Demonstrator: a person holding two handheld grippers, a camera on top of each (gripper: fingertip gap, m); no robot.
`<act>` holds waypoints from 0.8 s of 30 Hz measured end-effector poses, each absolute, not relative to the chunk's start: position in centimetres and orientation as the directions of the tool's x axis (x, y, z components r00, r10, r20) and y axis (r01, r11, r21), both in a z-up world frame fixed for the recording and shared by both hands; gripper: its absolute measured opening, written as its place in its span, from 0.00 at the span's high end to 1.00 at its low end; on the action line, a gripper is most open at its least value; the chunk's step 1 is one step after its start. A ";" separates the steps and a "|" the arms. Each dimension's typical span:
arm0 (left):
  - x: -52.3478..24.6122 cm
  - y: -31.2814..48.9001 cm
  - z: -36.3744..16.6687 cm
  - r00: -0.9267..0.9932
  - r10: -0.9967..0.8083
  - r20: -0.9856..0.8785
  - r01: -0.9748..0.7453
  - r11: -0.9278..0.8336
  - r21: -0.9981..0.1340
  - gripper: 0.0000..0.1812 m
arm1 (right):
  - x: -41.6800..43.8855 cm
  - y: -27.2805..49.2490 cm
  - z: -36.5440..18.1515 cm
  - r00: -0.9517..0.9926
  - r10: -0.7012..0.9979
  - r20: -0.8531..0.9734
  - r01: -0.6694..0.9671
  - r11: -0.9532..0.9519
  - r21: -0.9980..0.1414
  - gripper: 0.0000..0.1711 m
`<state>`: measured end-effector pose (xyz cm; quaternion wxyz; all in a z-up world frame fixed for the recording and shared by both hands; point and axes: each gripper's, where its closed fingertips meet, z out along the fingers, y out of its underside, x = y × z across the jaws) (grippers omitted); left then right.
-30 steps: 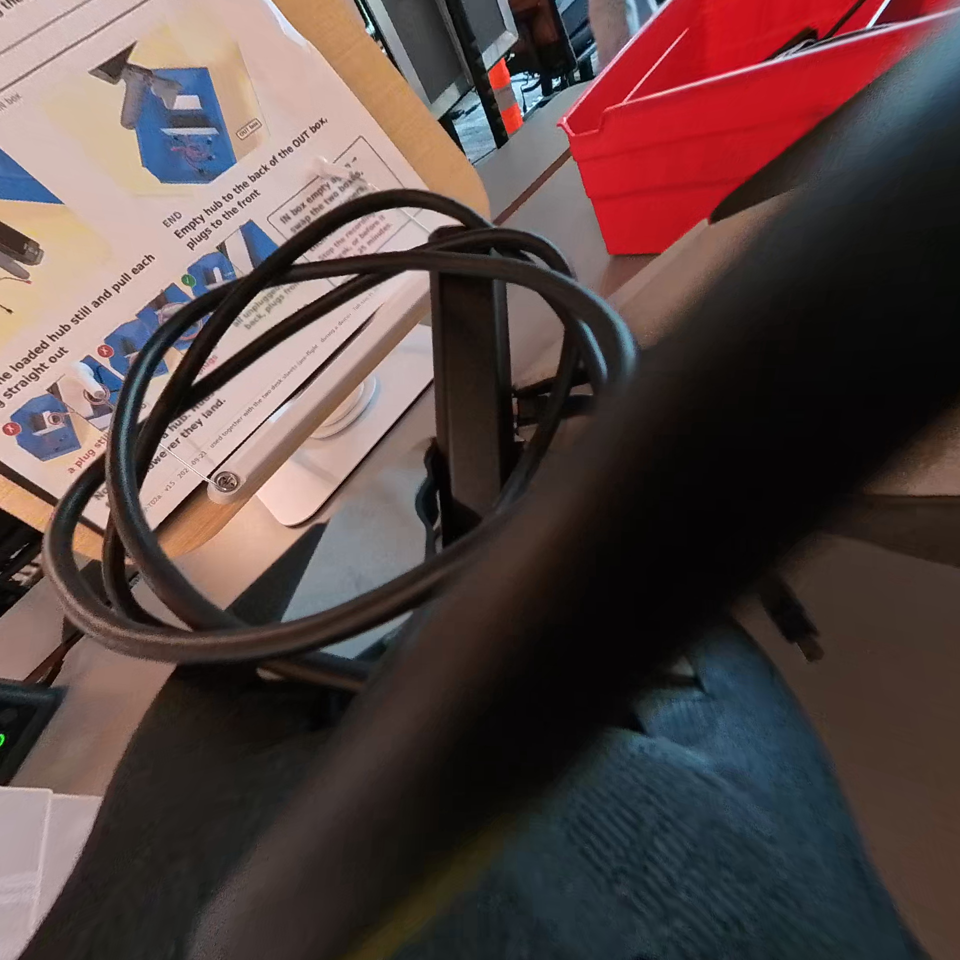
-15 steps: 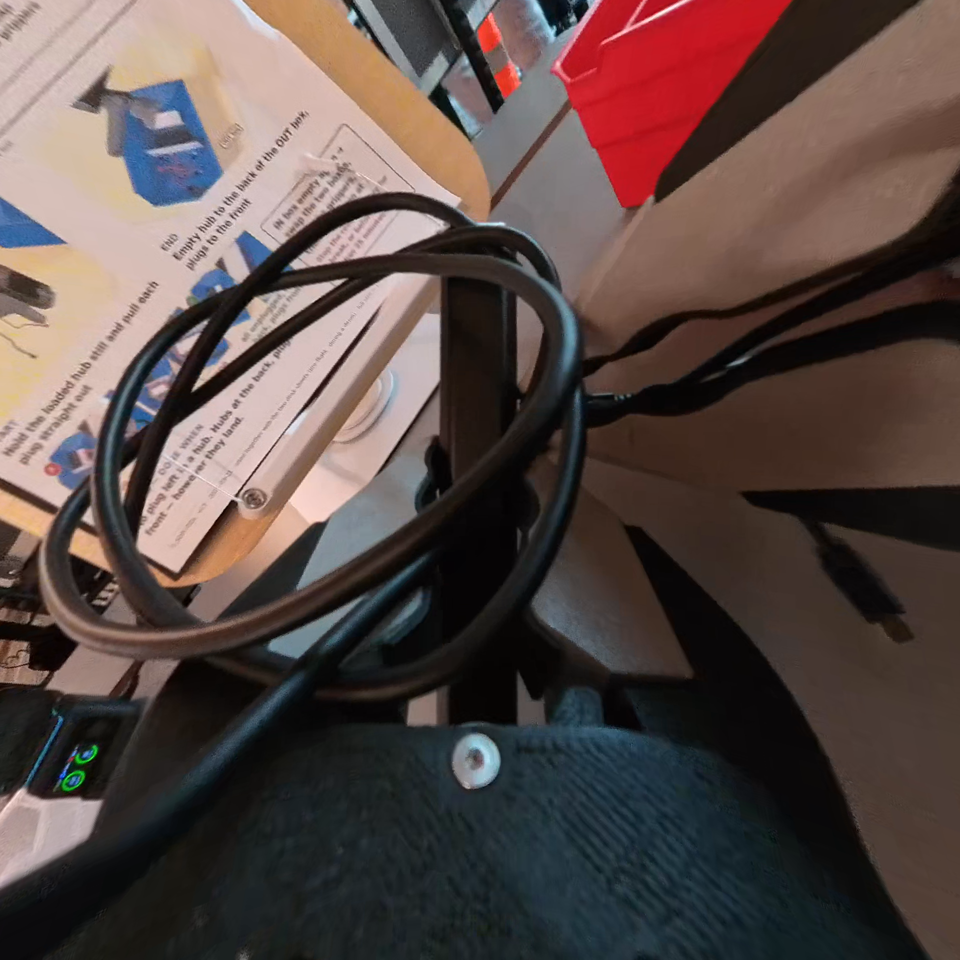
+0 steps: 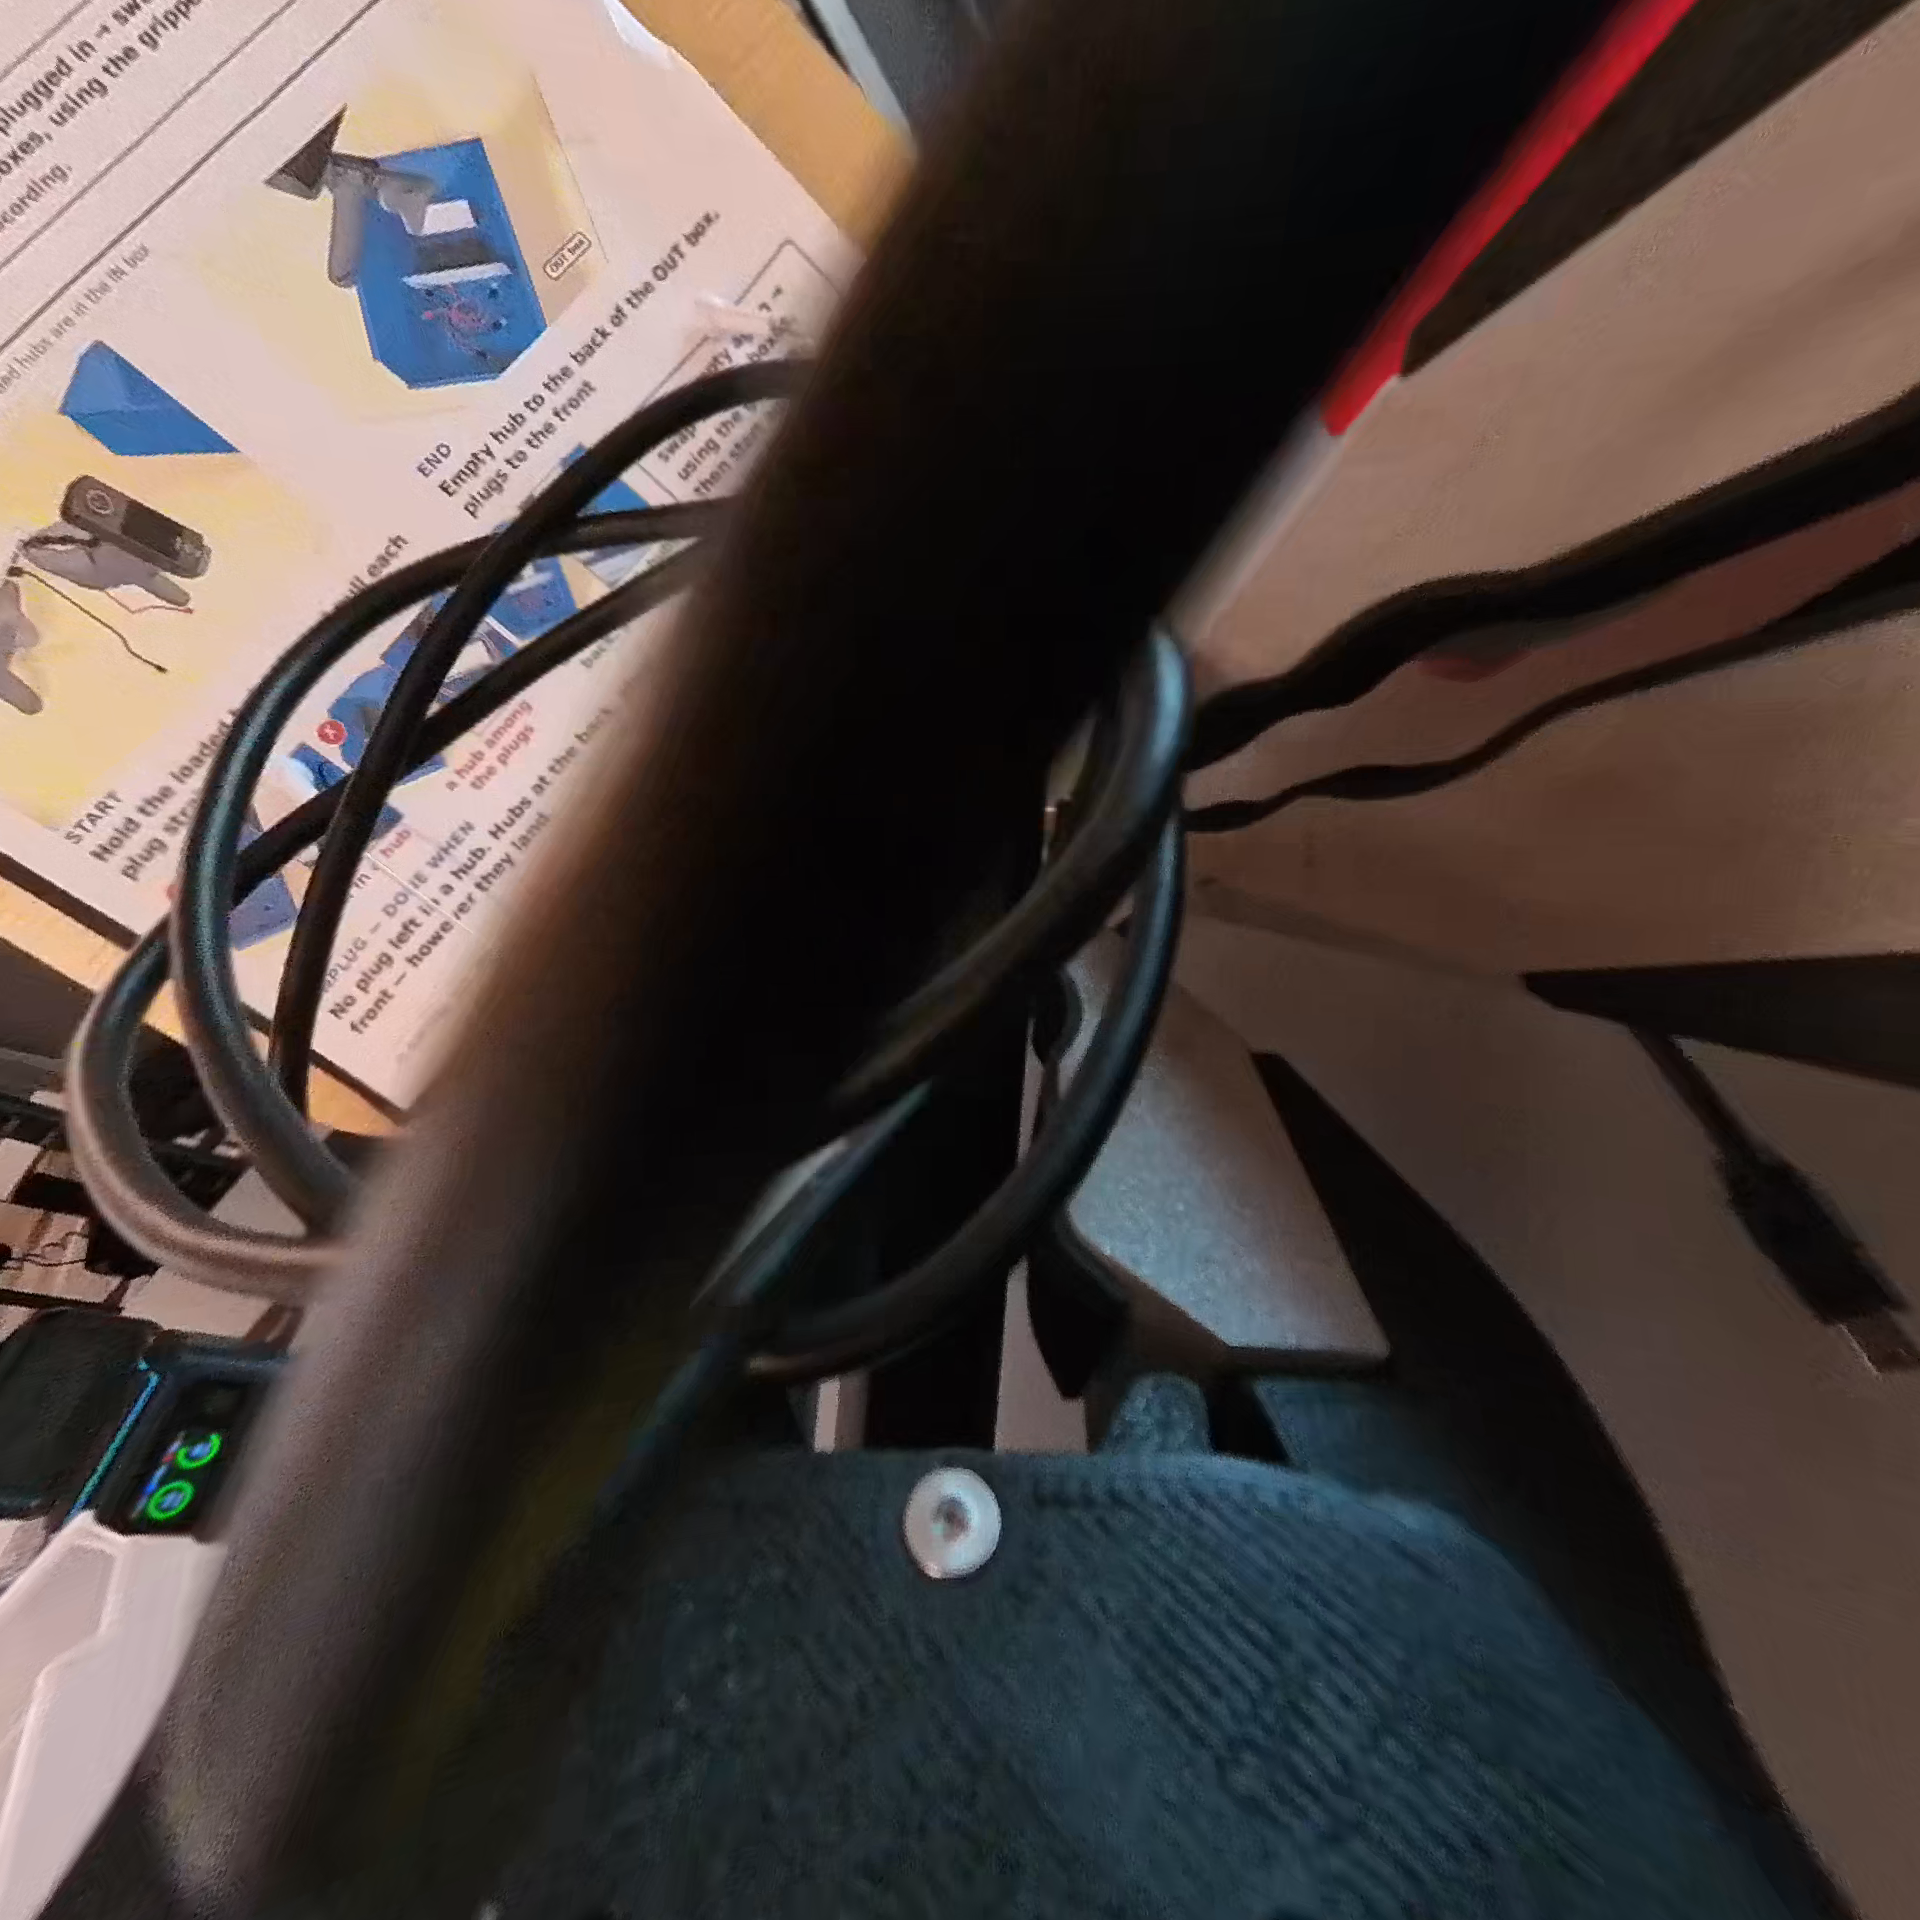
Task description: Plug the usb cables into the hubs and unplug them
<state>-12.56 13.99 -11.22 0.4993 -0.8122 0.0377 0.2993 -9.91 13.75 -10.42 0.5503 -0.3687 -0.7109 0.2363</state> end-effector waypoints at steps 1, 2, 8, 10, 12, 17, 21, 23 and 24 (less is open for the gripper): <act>-12.6 14.0 -11.5 0.828 0.231 -0.510 -0.351 -0.496 -0.794 0.87 | -9.9 13.8 -10.7 -0.131 0.782 0.609 0.272 0.619 -0.737 0.98; -13.2 13.9 -11.7 0.828 0.255 -0.499 -0.324 -0.508 -0.798 0.87 | -9.6 13.7 -11.6 -0.165 0.783 0.600 0.305 0.619 -0.724 0.98; -21.7 4.6 -8.0 0.858 0.513 -0.031 0.056 -0.154 -0.986 0.86 | -7.5 15.6 -11.9 -0.148 0.842 0.519 0.287 0.539 -0.792 0.98; -20.4 5.2 -7.6 0.869 0.485 -0.098 -0.010 -0.182 -0.983 0.86 | -7.8 14.6 -11.5 -0.187 0.884 0.429 0.237 0.464 -0.853 0.99; -18.9 6.8 -7.4 0.891 0.428 -0.153 -0.072 -0.200 -0.977 0.86 | -8.0 13.9 -12.2 -0.227 0.903 0.365 0.240 0.415 -0.878 0.99; -17.5 9.0 -9.4 0.894 0.349 -0.281 -0.157 -0.344 -0.926 0.86 | -7.7 16.6 -11.1 -0.122 0.944 0.305 0.226 0.326 -0.918 0.98; -17.2 9.9 -12.7 0.901 0.272 -0.339 -0.164 -0.510 -0.844 0.86 | -8.0 17.2 -10.9 -0.176 0.981 0.082 0.321 0.136 -0.937 0.95; -16.7 10.1 -13.8 0.912 0.224 -0.343 -0.168 -0.559 -0.812 0.86 | -8.0 16.8 -11.6 -0.253 0.967 0.015 0.456 0.133 -0.880 0.87; -16.4 10.2 -14.3 0.923 0.200 -0.328 -0.160 -0.576 -0.802 0.86 | -8.0 17.0 -11.6 -0.272 0.962 0.005 0.508 0.148 -0.848 0.84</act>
